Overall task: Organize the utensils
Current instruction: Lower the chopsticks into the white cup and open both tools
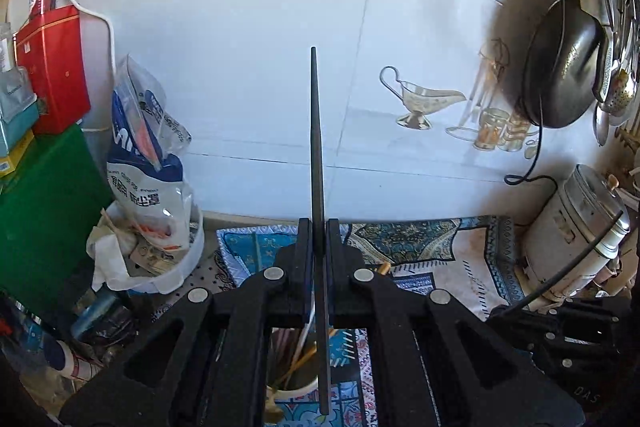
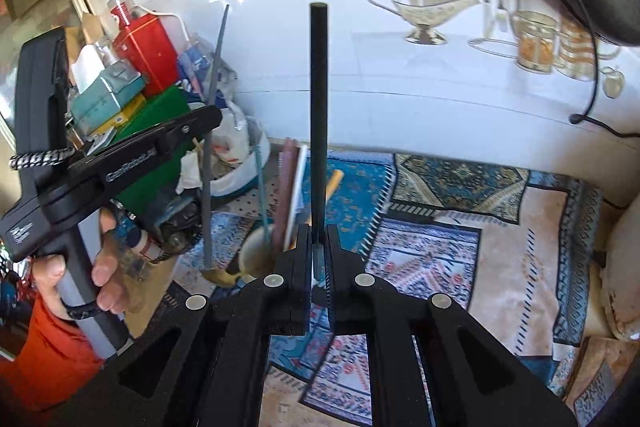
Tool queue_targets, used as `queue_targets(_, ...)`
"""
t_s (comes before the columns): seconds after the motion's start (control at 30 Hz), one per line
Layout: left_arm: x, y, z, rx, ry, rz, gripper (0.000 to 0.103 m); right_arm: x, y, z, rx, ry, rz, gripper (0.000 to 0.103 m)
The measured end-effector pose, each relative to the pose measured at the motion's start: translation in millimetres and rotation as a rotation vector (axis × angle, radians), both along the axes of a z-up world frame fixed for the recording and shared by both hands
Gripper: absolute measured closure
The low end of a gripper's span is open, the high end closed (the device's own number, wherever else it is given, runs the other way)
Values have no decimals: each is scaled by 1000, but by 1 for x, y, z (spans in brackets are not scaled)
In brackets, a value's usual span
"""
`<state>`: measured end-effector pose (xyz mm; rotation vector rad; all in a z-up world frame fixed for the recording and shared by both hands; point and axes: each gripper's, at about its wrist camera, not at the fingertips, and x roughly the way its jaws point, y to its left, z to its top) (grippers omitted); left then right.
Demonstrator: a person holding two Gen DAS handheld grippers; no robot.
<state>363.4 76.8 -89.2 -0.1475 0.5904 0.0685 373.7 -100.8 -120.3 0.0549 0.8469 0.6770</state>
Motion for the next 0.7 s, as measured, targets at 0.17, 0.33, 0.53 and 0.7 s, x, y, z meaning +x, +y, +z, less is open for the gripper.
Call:
queue_targets(0.17, 13, 24, -13, 7, -20, 29, 99, 2, 29, -2, 12, 16, 2, 98)
queue_targets(0.33, 30, 49, -39, -27, 13, 41, 99, 7, 50, -13, 2, 38, 9, 98)
queue_targets(0.53, 47, 69, -73, -105, 55, 10, 99, 18, 66, -34, -17, 92, -5, 98)
queue_targets(0.7, 53, 72, -96, -110, 69, -13, 99, 24, 75, -48, -39, 130, -16, 98)
